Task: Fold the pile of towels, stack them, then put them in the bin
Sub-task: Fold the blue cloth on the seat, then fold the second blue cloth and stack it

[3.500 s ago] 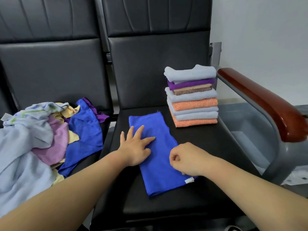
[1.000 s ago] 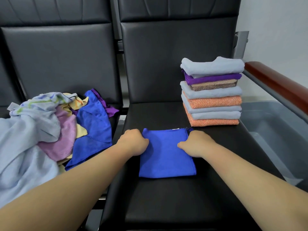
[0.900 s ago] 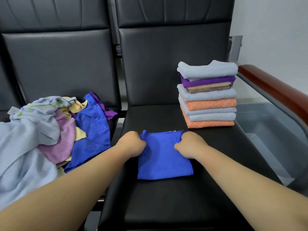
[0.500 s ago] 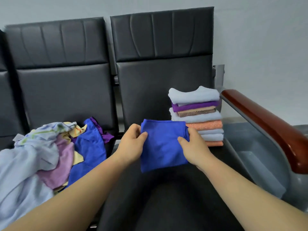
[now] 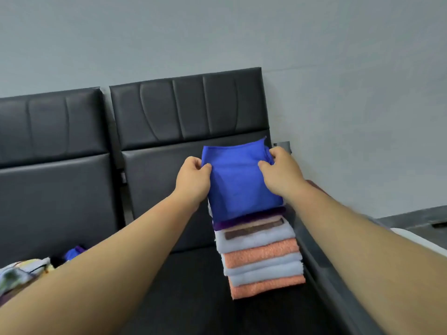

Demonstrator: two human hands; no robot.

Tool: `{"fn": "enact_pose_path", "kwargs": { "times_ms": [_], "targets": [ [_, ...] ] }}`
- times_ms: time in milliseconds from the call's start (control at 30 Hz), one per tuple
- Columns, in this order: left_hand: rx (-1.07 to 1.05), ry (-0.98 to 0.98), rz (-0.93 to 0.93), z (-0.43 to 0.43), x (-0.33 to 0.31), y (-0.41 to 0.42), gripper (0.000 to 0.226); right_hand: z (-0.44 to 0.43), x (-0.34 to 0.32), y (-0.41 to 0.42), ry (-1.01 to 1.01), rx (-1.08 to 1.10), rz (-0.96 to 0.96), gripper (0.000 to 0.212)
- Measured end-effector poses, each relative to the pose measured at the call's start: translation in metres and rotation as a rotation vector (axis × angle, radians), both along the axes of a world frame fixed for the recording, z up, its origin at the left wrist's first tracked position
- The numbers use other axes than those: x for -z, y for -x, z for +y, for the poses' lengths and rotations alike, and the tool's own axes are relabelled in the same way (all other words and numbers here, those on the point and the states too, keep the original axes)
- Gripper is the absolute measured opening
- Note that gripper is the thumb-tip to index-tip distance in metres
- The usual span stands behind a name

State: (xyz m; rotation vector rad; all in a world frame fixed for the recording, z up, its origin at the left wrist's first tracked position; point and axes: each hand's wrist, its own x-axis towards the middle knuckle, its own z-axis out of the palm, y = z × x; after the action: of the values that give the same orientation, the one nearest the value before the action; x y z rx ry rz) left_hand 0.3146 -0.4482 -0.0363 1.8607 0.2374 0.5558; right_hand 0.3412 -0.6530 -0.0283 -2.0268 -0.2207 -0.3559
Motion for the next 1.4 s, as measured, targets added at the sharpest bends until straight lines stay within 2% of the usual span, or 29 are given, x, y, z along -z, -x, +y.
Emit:
{"fn": "enact_pose_path", "kwargs": {
  "times_ms": [100,200,267,300,367,400,500,633,733,800,867,1000,1100,1167,1300,1400],
  "targets": [
    [-0.030,0.042,0.100,0.001,-0.002,-0.059,0.009,0.002,-0.008,-0.050,0.082,0.034,0.083,0.015],
    [-0.025,0.112,0.223,0.004,0.008,-0.092,0.009,0.002,-0.002,-0.072,0.219,0.036,0.160,0.041],
    [-0.015,0.118,0.259,0.008,0.020,-0.094,0.015,0.000,0.005,-0.070,0.298,0.035,0.185,0.030],
    [-0.013,0.106,0.258,0.011,0.027,-0.089,0.018,-0.002,0.010,-0.066,0.325,0.023,0.189,0.028],
    [0.002,0.077,0.245,0.016,0.038,-0.070,0.017,-0.005,0.018,-0.050,0.377,0.041,0.164,0.048],
    [0.007,0.057,0.243,0.018,0.041,-0.056,0.014,-0.006,0.022,-0.039,0.410,0.061,0.139,0.050],
    [0.002,-0.029,0.241,0.024,0.048,-0.005,0.023,-0.004,0.034,0.003,0.512,0.101,0.058,0.049],
    [0.012,-0.175,0.270,0.044,0.066,0.077,0.010,0.014,0.051,0.082,0.652,0.114,0.046,0.043],
    [0.037,-0.321,0.347,0.073,0.089,0.124,0.009,0.039,0.070,0.127,0.637,-0.004,0.098,0.039],
    [0.026,-0.442,0.431,0.103,0.104,0.159,0.014,0.064,0.083,0.155,0.596,-0.132,0.134,0.047],
    [-0.002,-0.584,0.535,0.134,0.122,0.190,0.021,0.091,0.097,0.179,0.595,-0.271,0.188,0.053],
    [-0.034,-0.891,0.781,0.192,0.164,0.245,0.050,0.151,0.124,0.209,0.655,-0.547,0.278,0.050],
    [0.011,-0.976,0.875,0.227,0.185,0.276,0.058,0.201,0.146,0.224,0.720,-0.689,0.335,0.051],
    [0.041,-0.999,0.854,0.244,0.191,0.287,0.051,0.236,0.162,0.233,0.775,-0.733,0.343,0.054],
    [0.064,-0.990,0.753,0.255,0.191,0.288,0.012,0.286,0.190,0.239,0.797,-0.727,0.327,0.065],
    [0.071,-0.815,0.671,0.262,0.182,0.288,0.013,0.303,0.203,0.233,0.722,-0.673,0.338,0.071]
  ]
}}
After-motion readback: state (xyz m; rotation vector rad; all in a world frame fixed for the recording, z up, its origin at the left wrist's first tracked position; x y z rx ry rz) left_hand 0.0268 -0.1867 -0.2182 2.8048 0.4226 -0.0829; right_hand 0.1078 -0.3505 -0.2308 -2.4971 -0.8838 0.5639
